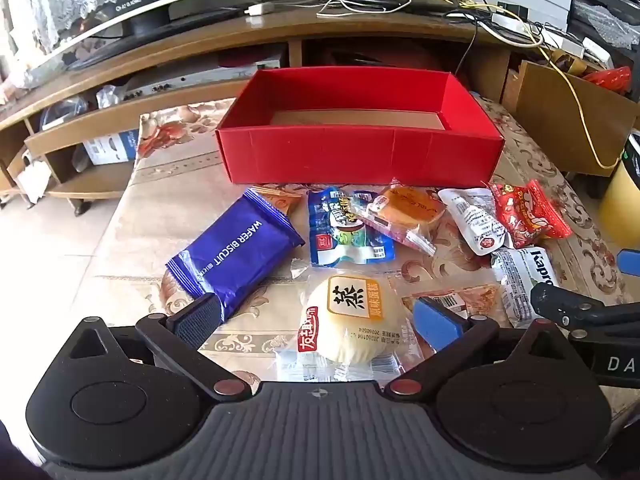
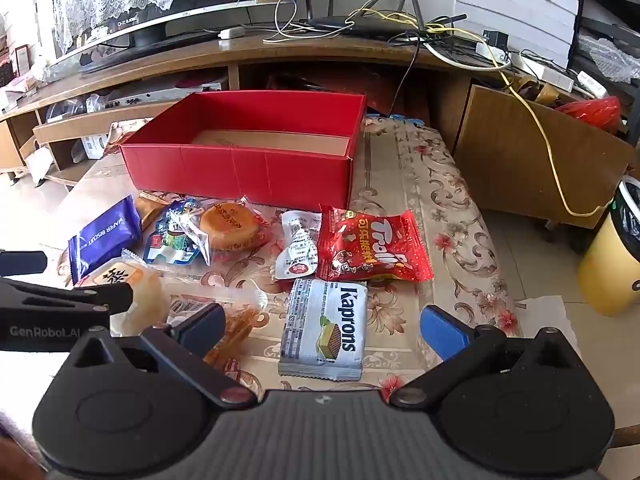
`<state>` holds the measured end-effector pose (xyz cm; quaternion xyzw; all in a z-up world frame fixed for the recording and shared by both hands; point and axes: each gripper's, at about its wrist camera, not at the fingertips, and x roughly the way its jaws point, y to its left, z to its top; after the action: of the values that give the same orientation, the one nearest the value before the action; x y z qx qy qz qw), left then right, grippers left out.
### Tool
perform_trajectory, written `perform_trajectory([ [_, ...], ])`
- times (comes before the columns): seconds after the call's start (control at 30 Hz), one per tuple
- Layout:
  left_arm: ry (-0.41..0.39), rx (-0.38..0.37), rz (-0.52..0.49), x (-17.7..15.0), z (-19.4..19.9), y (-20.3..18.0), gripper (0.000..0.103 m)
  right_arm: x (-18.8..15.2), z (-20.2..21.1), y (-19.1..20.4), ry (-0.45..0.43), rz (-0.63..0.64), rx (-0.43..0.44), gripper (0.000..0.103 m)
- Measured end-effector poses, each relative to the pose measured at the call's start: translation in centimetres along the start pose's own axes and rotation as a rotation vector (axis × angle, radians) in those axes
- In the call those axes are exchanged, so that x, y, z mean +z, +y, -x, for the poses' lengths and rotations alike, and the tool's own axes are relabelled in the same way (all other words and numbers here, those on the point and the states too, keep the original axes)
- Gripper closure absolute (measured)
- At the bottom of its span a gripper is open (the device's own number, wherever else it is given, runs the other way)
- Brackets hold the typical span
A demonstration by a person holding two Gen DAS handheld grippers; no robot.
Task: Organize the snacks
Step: 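Move both tools toward the snacks in front of the red box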
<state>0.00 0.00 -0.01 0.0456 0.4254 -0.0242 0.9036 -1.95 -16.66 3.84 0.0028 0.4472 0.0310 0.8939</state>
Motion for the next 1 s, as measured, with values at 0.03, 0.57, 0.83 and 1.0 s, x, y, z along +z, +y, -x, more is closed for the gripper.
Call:
perform_trajectory([
  [0.03,0.001,-0.003,-0.001,0.0,0.0,0.0,0.000,0.0,0.0,0.0,0.000,0.002,0.000,0.002],
  [0.57,0.052,-0.019,0.003,-0.2,-0.5,-0.3,0.000,-0.3,-0.4,0.1,0.031,0.020,-0.001,0.002],
  [0.83,0.060,-0.024,0.011,-0.3,-0.7,-0.2,0.000,-0.3,-0.5,0.2,0.038,0.022,-0.001,0.002],
  [1.0,0.064,-0.027,0.014,-0.4,-0.7,-0.2,0.000,-0.4,-0.6,0.2,0.047,0.025,-0.008,0.002],
])
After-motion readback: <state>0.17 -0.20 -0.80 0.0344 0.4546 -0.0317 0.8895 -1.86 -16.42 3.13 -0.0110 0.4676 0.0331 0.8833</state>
